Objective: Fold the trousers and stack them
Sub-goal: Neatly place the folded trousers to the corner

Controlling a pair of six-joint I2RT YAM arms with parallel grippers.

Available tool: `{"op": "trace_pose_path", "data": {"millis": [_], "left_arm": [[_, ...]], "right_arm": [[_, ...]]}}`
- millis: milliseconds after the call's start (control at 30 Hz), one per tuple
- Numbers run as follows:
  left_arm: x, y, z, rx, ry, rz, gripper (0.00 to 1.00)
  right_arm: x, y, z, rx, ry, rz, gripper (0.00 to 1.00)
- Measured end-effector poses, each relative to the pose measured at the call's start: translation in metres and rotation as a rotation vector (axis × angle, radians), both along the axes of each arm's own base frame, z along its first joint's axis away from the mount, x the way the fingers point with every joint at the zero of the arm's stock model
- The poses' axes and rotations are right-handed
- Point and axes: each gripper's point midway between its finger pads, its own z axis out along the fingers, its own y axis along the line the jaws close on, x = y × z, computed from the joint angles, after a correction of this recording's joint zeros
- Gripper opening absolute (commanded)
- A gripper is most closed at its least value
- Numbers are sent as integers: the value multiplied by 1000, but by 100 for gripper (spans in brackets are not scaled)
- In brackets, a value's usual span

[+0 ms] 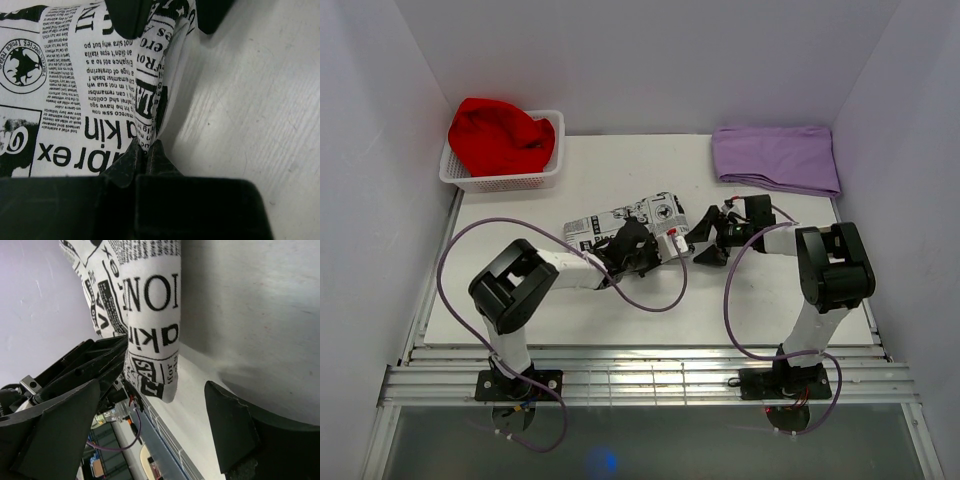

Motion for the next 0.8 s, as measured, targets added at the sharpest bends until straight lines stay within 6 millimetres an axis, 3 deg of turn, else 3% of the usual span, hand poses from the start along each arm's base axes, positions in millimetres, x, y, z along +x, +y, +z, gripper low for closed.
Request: {"op": "trace_pose_path", "data": {"millis": [133, 333, 533, 633, 800], "left_arm": [[9, -10, 2, -34, 32, 39, 0], [19, -24, 2, -81, 84, 93, 0], [32, -41, 2, -136, 143, 149, 0], [36, -47, 3, -154, 159, 165, 0], [38, -49, 2, -167, 181, 182, 0]], "right_arm": [[7, -2, -3, 4, 15, -61, 90], [32, 7, -13, 58, 37, -159, 90], [57, 18, -9, 93, 0, -253, 90], [64, 22, -3, 109, -22, -283, 98], [69, 25, -2, 111, -50, -318, 69]]}}
